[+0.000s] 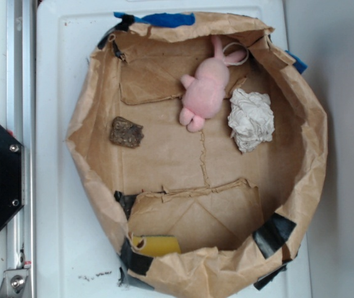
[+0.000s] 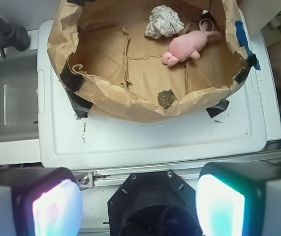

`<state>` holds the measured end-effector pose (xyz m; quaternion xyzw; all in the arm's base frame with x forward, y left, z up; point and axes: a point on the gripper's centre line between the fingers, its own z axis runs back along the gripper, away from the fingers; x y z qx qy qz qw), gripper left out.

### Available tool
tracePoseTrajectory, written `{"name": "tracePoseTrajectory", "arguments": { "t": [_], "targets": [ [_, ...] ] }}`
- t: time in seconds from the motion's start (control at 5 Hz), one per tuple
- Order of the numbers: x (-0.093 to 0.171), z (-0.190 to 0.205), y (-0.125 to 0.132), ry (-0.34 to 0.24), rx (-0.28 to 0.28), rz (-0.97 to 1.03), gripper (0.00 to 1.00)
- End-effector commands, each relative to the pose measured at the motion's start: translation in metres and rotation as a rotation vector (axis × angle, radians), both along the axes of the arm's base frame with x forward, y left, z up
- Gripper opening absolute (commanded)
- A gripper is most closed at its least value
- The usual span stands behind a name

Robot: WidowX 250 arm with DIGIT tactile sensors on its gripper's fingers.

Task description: Grab the rock.

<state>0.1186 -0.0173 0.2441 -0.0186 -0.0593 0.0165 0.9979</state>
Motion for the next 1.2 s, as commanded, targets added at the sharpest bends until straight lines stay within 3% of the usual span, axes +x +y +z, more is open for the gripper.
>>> {"name": "tracePoseTrajectory", "arguments": {
  "t": [0.0, 0.4, 0.6, 1.0],
  "targets": [
    [0.000, 0.000, 0.000, 0.000, 0.000, 0.000, 1.00],
    [0.058, 0.002, 0.004, -0.038, -0.010, 0.045, 1.00],
    [0.076, -0.014, 0.010, -0.036, 0.014, 0.004, 1.00],
    [0.132, -0.072, 0.032, 0.007, -0.001, -0.206, 1.00]
  ]
}}
